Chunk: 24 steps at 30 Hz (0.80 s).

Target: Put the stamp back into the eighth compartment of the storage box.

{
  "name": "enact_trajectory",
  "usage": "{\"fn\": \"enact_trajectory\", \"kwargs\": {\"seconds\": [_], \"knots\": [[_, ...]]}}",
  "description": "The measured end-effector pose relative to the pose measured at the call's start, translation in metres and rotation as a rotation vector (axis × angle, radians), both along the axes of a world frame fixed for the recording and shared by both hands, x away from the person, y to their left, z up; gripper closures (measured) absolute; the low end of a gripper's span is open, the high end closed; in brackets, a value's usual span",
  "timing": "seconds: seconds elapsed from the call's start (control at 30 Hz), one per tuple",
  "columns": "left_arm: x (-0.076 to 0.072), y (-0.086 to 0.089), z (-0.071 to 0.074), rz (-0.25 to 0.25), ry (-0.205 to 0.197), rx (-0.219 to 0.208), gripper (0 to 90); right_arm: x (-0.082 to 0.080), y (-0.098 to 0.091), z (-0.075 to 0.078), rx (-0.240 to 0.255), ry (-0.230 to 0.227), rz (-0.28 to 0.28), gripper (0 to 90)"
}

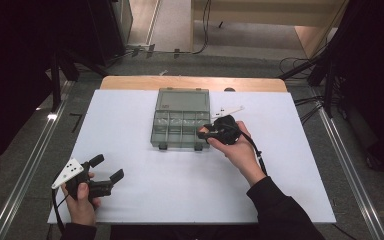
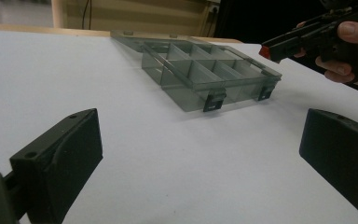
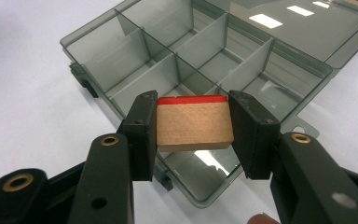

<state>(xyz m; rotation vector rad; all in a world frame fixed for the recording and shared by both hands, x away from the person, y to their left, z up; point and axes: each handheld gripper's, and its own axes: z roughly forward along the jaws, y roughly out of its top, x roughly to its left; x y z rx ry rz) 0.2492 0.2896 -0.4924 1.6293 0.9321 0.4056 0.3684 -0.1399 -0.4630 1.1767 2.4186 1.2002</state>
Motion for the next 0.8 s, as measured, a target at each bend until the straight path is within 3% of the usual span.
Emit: {"fn": "enact_trajectory", "kwargs": {"seconds": [0.57, 0.67, 0.8], "knots": [[0.000, -0.001, 0.000, -0.002, 0.001, 0.002, 0.0, 0.010, 0.001, -0.013, -0.038, 0.031, -0.009, 53.3], [0.001, -0.001, 0.000, -0.001, 0.002, 0.002, 0.0, 0.010, 0.001, -0.013, -0.013, 0.037, 0.011, 49.3], [0.001, -0.002, 0.001, -0.003, 0.004, 0.011, 0.0, 0.007, 0.001, -0.007, -0.010, 0.054, -0.014, 36.7]]}}
